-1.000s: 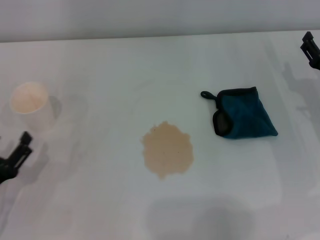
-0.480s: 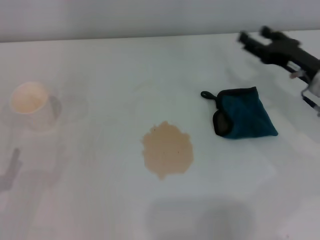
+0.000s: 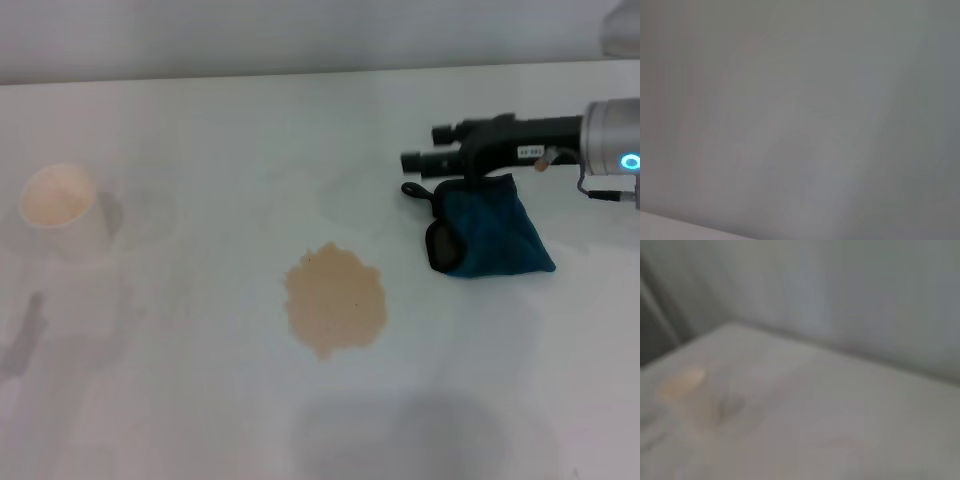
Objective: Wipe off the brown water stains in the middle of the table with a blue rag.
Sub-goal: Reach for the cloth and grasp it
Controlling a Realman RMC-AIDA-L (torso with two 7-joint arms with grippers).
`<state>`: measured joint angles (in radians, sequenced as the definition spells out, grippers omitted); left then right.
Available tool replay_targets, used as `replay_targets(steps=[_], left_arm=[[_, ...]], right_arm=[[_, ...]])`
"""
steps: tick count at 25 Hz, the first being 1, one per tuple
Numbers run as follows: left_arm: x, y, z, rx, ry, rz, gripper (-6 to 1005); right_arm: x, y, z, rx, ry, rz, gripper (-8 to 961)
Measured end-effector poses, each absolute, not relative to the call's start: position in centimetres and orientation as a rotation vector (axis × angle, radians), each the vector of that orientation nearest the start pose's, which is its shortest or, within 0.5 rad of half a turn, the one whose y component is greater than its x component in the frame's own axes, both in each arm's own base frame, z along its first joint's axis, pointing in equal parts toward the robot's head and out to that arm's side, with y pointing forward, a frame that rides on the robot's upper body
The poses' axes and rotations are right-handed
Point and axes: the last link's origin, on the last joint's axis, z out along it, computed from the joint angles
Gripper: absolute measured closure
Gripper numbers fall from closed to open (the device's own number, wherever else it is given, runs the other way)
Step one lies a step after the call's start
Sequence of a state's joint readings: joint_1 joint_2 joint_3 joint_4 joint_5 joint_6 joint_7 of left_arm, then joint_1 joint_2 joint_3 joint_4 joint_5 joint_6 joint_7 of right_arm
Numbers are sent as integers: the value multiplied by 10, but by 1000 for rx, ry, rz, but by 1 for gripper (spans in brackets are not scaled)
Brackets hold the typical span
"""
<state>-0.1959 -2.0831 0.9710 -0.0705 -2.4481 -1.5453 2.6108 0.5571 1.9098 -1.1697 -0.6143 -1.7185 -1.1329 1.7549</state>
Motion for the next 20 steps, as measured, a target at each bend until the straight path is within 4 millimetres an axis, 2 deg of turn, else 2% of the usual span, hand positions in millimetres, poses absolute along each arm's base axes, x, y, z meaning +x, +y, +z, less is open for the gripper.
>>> replay_targets(steps=[3,9,14,20], left_arm=[[-372,207,-12,-1599,-784,-927,106],[-373,208,-10,-1576,-783,-926,106],[-372,211,-9,-1580,-778,-931,106],[-370,210,-13,-1580,-794,-943,106]], right_arm=[[270,391,20,-2572,1010,233,136],[255,402,34,-2581,1036,-97,137],[240,405,43,-2603,979,-177,138],[239,408,45,-2593,911,-303,138]])
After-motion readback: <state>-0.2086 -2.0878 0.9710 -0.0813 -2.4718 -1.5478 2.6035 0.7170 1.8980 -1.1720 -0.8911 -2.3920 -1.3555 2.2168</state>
